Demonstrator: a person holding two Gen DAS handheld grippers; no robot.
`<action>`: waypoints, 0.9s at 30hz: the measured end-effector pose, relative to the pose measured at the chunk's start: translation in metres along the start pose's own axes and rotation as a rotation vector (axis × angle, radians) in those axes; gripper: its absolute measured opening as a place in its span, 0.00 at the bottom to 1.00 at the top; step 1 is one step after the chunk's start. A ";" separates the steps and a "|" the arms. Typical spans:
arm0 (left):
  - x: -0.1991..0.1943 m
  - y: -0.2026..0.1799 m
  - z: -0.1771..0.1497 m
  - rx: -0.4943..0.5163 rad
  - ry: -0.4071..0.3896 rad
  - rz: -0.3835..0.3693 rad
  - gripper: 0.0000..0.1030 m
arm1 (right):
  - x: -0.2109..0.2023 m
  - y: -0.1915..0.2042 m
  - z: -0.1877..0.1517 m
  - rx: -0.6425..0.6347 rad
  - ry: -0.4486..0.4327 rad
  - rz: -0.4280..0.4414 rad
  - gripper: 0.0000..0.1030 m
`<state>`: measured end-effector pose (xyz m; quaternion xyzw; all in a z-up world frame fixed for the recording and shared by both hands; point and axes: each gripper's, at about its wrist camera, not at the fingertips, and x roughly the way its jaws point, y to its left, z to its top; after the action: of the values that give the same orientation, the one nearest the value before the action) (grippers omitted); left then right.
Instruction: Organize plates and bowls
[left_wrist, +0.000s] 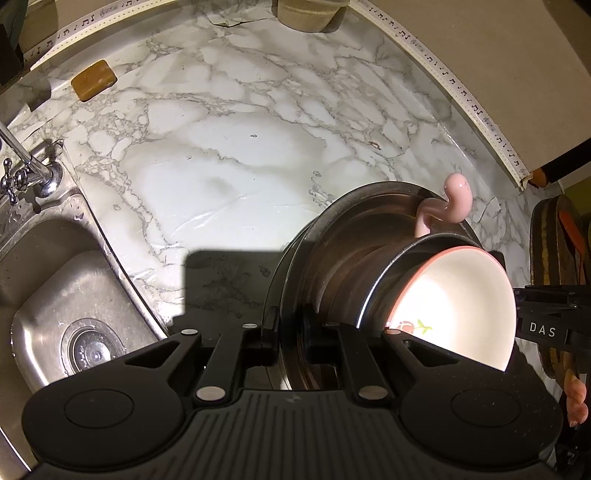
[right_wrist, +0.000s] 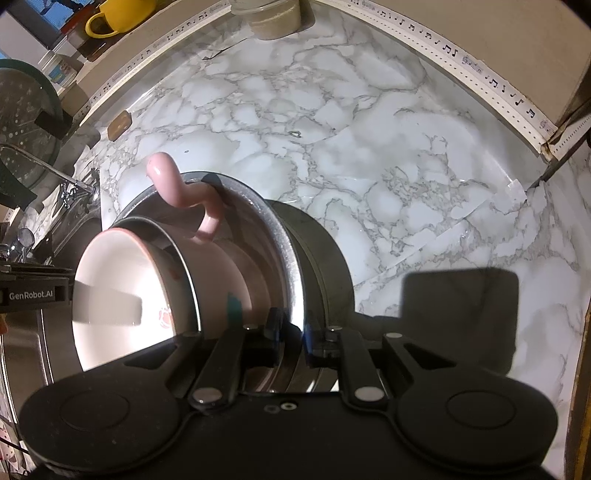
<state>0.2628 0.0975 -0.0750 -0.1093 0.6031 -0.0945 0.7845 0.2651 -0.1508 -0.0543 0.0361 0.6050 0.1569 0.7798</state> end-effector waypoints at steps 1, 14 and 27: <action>-0.001 0.001 -0.001 0.002 -0.005 -0.002 0.09 | 0.000 0.000 0.000 0.005 -0.002 -0.001 0.15; -0.027 0.000 -0.010 0.052 -0.097 0.015 0.11 | -0.022 0.000 -0.008 0.039 -0.067 -0.048 0.34; -0.068 -0.033 -0.046 0.234 -0.250 0.036 0.12 | -0.076 0.020 -0.059 -0.002 -0.311 -0.102 0.45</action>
<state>0.2001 0.0827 -0.0142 -0.0175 0.4874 -0.1357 0.8624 0.1884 -0.1614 0.0056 0.0285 0.4778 0.1099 0.8711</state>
